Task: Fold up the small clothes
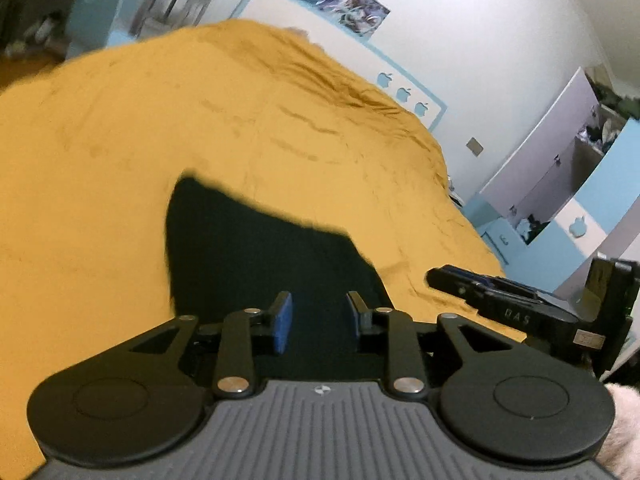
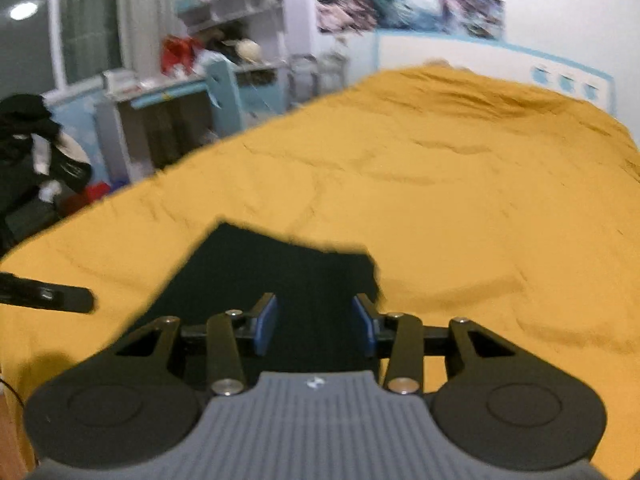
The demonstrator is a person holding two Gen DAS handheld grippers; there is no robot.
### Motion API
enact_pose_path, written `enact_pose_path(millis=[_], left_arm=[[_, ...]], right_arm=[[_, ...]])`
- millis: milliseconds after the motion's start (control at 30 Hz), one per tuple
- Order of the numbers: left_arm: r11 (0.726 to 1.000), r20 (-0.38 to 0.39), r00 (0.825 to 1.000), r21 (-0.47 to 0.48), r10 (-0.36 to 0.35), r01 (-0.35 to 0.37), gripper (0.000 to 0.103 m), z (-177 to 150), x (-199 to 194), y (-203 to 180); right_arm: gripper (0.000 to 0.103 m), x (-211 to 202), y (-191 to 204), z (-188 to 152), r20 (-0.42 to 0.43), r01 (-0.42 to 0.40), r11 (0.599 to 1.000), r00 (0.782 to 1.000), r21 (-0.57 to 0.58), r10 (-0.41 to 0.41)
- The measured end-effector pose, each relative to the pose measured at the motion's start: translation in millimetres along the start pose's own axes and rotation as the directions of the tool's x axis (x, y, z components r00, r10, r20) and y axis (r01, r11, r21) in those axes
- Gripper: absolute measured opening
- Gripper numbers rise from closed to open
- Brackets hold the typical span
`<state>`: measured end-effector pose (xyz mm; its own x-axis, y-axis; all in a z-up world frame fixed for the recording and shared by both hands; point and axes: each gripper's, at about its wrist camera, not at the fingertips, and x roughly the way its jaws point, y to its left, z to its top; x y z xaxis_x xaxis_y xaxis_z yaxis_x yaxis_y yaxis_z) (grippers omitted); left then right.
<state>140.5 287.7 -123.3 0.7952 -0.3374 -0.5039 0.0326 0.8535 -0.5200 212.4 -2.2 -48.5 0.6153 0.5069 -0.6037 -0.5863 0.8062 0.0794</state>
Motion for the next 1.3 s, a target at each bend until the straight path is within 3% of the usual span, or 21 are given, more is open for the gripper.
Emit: enact_pose_path(millis=[133,233,367,400,433,533,633,733,833,933,1033,1100,1200,1300], left_arm=[[1.000,0.038,0.999,0.003,-0.008,0.008,0.032,29.4,50.2,18.2],[0.999,0.020,1.000,-0.023,0.024,-0.023,0.032,42.2,92.2,36.8],[0.983,-0.065,0.981,-0.008,0.183,-0.184,0.032,36.9,135.2,67.1],[0.974,-0.099,0.970,-0.017,0.222,-0.225,0.027,32.8,144.0,75.2],[0.971,-0.129,0.964,-0.027,0.231,-0.237,0.022,26.9,150.5,85.8],[0.977,-0.119,0.976,-0.091,0.181,-0.192,0.021,14.8,145.3,101.6],[0.974,-0.089,0.978,-0.112,0.187,-0.196,0.022,20.8,121.1,90.2],[0.987,-0.043,0.987,-0.047,0.153,-0.155,0.027,20.9,77.8,61.2],[0.982,-0.052,0.981,0.046,0.187,-0.184,0.038,-0.5,33.4,19.6],[0.971,-0.046,0.973,0.087,0.226,-0.222,0.053,-37.0,-4.7,-21.0],[0.982,-0.029,0.984,0.066,0.177,-0.175,0.057,-72.0,-34.4,-47.1],[0.987,-0.048,0.987,0.043,0.155,-0.153,0.058,-94.9,-39.1,-58.3],[0.983,-0.062,0.982,0.029,0.181,-0.179,0.058,-112.7,-38.1,-57.0],[0.987,-0.087,0.983,-0.016,0.161,-0.163,0.058,-114.1,-31.9,-46.3]], right_arm=[[0.037,72.3,-10.7,17.3,-0.084,-0.084,0.996,0.993,0.012,0.085],[0.037,118.8,-22.3,16.2,-0.157,-0.056,0.997,0.986,0.047,0.063],[0.037,161.4,-32.4,4.8,-0.221,0.011,1.000,0.975,0.015,-0.007],[0.037,165.6,-34.9,2.3,-0.226,0.012,1.000,0.974,0.018,-0.008],[0.037,170.4,-36.7,0.9,-0.230,0.014,1.000,0.973,0.014,-0.011],[0.037,179.4,-38.2,-7.5,-0.226,0.017,1.000,0.974,-0.010,-0.019],[0.037,168.4,-42.4,-3.4,-0.214,0.014,1.000,0.977,0.017,-0.009],[0.042,128.2,-40.3,2.3,-0.167,0.006,0.999,0.986,0.035,0.000],[0.048,71.4,-28.7,-0.3,-0.110,-0.034,0.999,0.993,0.024,0.037],[0.054,25.0,-10.0,-16.4,-0.121,-0.048,0.999,0.991,0.000,0.047],[0.053,-9.0,7.4,-42.1,-0.152,-0.072,0.997,0.986,0.007,0.073],[0.054,-24.4,18.2,-63.3,-0.166,-0.054,0.999,0.985,-0.006,0.052],[0.054,-32.6,28.2,-91.0,-0.211,-0.025,0.999,0.977,-0.022,0.020],[0.056,-33.2,32.8,-113.5,-0.257,0.021,0.998,0.966,-0.051,-0.034]])
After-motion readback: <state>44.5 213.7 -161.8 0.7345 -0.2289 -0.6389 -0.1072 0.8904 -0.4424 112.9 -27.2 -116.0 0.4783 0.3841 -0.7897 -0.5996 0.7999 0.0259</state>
